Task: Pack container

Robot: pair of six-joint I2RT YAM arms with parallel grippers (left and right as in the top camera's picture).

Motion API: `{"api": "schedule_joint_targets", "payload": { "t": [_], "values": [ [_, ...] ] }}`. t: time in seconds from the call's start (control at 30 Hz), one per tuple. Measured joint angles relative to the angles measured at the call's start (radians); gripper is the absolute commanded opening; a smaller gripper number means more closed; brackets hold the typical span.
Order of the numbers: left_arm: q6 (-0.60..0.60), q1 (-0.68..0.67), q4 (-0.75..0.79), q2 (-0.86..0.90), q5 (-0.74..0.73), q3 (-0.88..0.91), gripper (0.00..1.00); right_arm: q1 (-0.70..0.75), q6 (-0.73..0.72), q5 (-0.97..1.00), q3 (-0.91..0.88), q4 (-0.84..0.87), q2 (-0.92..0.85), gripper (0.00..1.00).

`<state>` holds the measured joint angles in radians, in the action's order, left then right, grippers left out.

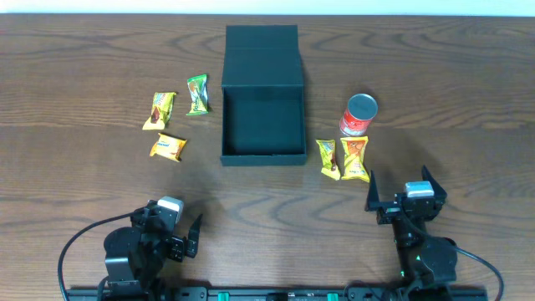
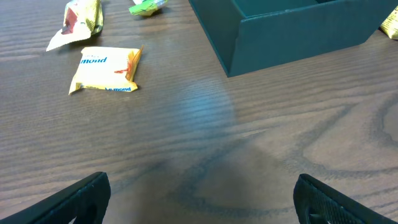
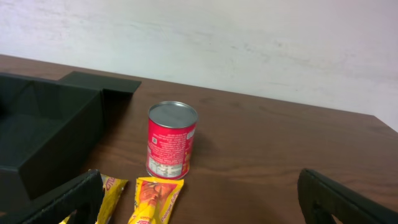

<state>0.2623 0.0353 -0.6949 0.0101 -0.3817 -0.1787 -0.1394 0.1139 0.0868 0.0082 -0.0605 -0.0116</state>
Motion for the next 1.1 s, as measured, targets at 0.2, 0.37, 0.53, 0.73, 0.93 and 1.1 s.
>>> {"api": "schedule_joint_targets", "payload": {
  "t": [0.2,0.37,0.53,0.73,0.93,1.1],
  "values": [
    [0.0,0.0,0.0,0.0,0.0,0.0,0.95,0.0,0.0,0.0,0.0,0.0,0.0,0.99],
    [0.0,0.0,0.0,0.0,0.0,0.0,0.95,0.0,0.0,0.0,0.0,0.0,0.0,0.99],
    [0.0,0.0,0.0,0.0,0.0,0.0,0.96,0.0,0.003,0.002,0.0,0.0,0.0,0.99],
    [0.0,0.0,0.0,0.0,0.0,0.0,0.95,0.0,-0.046,0.017,0.0,0.011,0.0,0.99],
    [0.0,0.0,0.0,0.0,0.0,0.0,0.95,0.0,-0.781,-0.047,0.0,-0.005,0.0,0.99],
    [0.0,0.0,0.0,0.0,0.0,0.0,0.96,0.0,-1.201,-0.047,-0.001,0.035,0.0,0.99]
  ]
}}
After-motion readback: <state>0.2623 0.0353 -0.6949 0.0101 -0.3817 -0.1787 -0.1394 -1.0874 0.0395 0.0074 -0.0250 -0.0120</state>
